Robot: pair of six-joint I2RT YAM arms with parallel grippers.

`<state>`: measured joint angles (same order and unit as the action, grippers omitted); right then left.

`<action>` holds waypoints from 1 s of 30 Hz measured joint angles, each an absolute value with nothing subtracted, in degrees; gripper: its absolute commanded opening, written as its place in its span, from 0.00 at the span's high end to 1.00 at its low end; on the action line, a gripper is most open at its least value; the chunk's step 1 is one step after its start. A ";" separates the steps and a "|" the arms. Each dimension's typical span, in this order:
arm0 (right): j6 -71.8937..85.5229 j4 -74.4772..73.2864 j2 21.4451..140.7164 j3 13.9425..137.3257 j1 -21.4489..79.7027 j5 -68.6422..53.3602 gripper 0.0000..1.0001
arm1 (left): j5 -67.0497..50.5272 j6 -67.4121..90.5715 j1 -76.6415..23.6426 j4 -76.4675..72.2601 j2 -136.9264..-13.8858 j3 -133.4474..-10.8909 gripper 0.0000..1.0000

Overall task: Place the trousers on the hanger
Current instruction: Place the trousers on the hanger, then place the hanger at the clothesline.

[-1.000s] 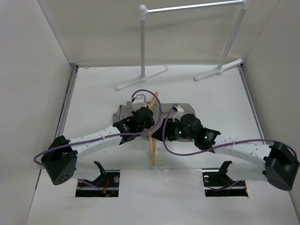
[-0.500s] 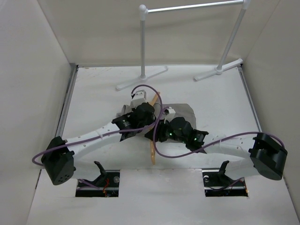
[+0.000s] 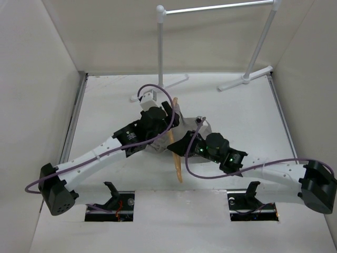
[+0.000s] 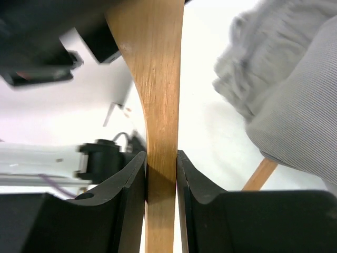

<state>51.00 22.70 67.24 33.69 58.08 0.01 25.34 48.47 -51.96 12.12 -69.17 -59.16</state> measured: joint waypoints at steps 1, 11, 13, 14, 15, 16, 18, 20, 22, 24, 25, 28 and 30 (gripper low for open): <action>51.29 22.61 65.91 33.65 57.80 -0.03 0.97 | 25.32 48.66 -51.94 11.97 -68.49 -59.79 0.32; 51.24 18.15 53.06 34.37 51.51 -0.75 0.99 | 25.02 48.97 -49.52 13.15 -59.13 -63.00 0.12; 51.22 15.99 50.98 35.42 49.39 -1.48 0.99 | 24.97 48.97 -47.94 13.87 -56.66 -63.33 0.08; 51.22 14.94 50.13 36.03 48.34 -1.74 0.99 | 24.93 48.97 -46.83 14.37 -55.48 -63.66 0.07; 51.20 13.96 49.36 36.73 47.29 -2.04 0.99 | 24.91 48.95 -45.71 14.68 -54.48 -63.94 0.06; 51.13 12.95 48.64 37.56 46.19 -2.37 0.99 | 24.82 48.95 -44.29 15.05 -53.43 -64.29 0.05; 50.83 11.03 47.75 39.48 43.99 -3.14 0.99 | 24.12 48.86 -41.19 15.70 -51.66 -65.01 0.00; 50.52 9.30 47.51 41.58 42.00 -4.08 0.99 | 22.79 48.69 -38.11 16.01 -50.43 -65.67 0.00; 50.17 7.77 47.53 43.57 40.38 -4.93 1.00 | 21.26 48.49 -35.35 16.14 -49.65 -65.87 0.00; 49.93 5.52 47.97 46.22 38.81 -5.67 1.00 | 19.55 48.42 -33.06 16.67 -49.30 -65.87 0.00; 49.89 4.08 48.60 48.23 37.89 -6.13 1.00 | 18.76 48.31 -32.05 16.95 -49.30 -65.71 0.00; 49.93 1.08 52.10 55.31 34.94 -7.29 1.00 | 16.73 47.83 -29.74 18.22 -49.28 -64.27 0.00; 49.84 0.34 55.16 60.20 32.56 -7.75 1.00 | 16.01 47.40 -28.75 19.55 -49.28 -62.63 0.00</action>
<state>49.84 0.34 55.16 60.20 32.56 -7.75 16.01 47.40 -28.75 19.55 -49.28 -62.63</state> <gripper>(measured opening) 0.324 0.997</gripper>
